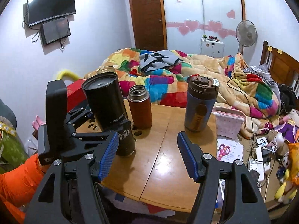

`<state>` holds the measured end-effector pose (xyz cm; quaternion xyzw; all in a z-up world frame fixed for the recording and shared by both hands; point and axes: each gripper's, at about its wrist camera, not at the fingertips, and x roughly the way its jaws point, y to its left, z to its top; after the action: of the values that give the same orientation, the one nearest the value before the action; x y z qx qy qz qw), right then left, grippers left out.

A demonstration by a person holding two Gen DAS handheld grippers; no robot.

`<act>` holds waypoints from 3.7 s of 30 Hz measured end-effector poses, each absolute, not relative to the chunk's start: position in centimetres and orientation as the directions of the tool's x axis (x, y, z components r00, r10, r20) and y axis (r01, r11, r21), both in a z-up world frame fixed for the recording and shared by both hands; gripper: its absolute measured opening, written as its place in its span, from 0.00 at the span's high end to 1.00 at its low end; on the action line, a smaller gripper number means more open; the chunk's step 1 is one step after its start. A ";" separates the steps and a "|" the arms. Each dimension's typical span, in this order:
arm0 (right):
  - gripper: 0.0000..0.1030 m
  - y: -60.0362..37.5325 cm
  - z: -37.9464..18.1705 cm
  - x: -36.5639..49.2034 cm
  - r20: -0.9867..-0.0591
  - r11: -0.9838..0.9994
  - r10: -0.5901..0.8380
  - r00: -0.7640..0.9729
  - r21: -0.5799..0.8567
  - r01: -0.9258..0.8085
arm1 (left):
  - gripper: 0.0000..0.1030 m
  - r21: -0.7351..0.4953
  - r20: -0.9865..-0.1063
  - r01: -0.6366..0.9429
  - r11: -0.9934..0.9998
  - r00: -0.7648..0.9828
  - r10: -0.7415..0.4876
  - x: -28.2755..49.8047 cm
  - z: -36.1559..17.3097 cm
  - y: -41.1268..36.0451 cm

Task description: Flip cup upside down

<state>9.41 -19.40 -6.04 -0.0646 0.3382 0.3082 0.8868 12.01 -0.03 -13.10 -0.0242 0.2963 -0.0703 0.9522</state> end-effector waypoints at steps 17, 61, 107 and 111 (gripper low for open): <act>0.29 -19.2 -4.0 7.3 -0.571 0.803 0.542 0.617 0.133 -0.581 | 0.10 -0.165 -0.521 0.067 0.984 0.841 -0.145 5.9 -6.6 2.9; 0.00 -18.5 2.1 3.6 -0.377 0.849 0.517 0.768 0.109 -0.518 | 0.00 -0.077 -0.332 0.012 0.997 0.942 -0.037 -0.4 1.2 2.7; 0.00 -18.0 2.6 2.8 -0.368 0.843 0.524 0.768 0.096 -0.529 | 0.00 -0.077 -0.334 0.006 0.997 0.942 -0.031 -0.4 1.5 2.9; 0.00 -18.0 2.5 2.6 -0.371 0.841 0.526 0.765 0.099 -0.531 | 0.00 -0.065 -0.332 0.005 0.998 0.943 -0.026 -0.2 1.4 2.5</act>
<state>2.57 -18.01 2.46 -0.0060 0.1956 0.2815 0.9394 -0.25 2.45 1.37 -0.0314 0.1689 -0.0079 0.9851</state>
